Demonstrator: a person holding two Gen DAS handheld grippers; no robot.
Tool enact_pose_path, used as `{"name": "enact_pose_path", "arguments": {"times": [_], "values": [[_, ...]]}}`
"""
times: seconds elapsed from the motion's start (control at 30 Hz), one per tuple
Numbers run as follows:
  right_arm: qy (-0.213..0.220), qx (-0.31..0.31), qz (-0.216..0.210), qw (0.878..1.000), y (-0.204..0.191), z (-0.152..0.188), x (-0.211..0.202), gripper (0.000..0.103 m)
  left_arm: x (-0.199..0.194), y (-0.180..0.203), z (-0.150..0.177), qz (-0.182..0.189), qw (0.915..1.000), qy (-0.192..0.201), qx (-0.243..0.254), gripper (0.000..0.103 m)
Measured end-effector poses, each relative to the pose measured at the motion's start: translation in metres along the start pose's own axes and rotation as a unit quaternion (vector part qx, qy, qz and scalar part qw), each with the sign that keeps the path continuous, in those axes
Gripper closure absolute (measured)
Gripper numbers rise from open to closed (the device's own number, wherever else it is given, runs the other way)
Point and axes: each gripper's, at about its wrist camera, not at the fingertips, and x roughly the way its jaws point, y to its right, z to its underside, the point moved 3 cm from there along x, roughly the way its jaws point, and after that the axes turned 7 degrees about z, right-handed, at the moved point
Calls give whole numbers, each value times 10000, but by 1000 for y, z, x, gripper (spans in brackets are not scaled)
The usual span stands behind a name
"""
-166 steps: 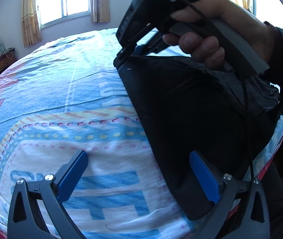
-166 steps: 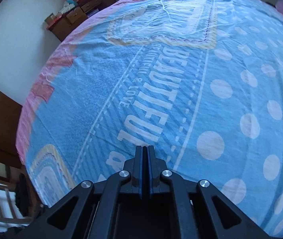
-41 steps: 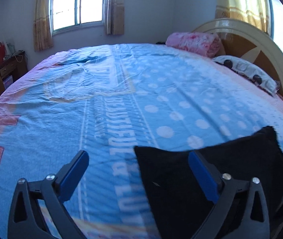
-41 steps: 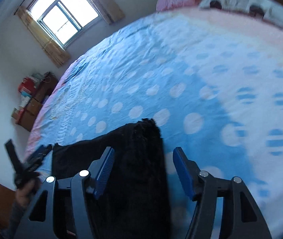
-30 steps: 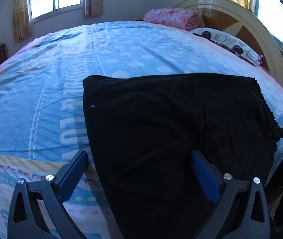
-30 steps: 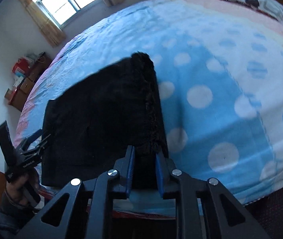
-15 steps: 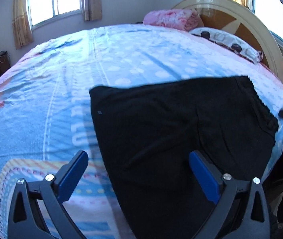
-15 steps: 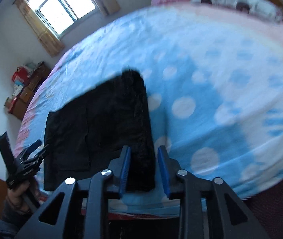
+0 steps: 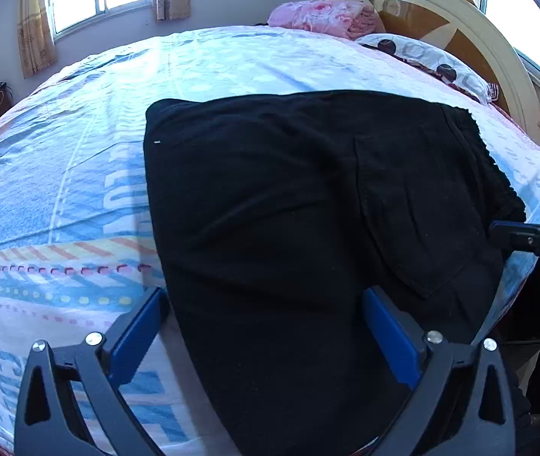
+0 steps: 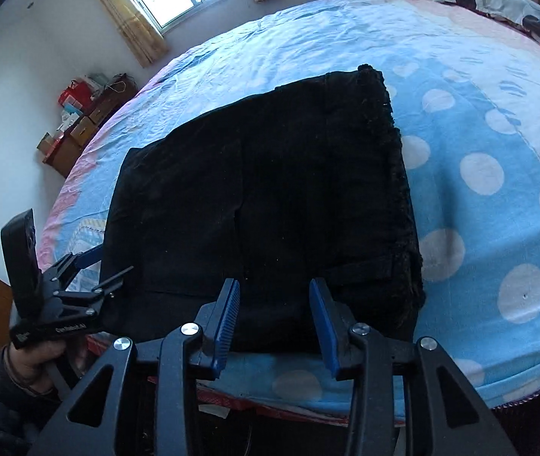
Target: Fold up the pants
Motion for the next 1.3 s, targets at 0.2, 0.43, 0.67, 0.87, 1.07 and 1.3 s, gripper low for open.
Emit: {"name": "enact_pose_path", "arguments": {"times": [0.2,0.43,0.67,0.87,1.07,1.3], "values": [[598,352,-321,9971,7,-12,-48,50,-29,-17,-15,-130,9983,505,-249,0],[774,1096,25,9910,58,-38,-53,26,-9,-39,-31,162,9976,399,-535,0],[429,903,-215,9948,59,-51,-18,26,2,-36,-37,315,9976,426,-450,0],[214,561,-118,9981,39,-56,6,54,6,-36,-44,606,9962,380,-495,5],[495,70,-196,9986,13,-55,-16,78,-9,-30,-46,979,9920,559,-562,83],[840,-678,-224,9939,-39,-76,-51,79,-53,-48,-54,1146,9842,1097,-784,90]]}}
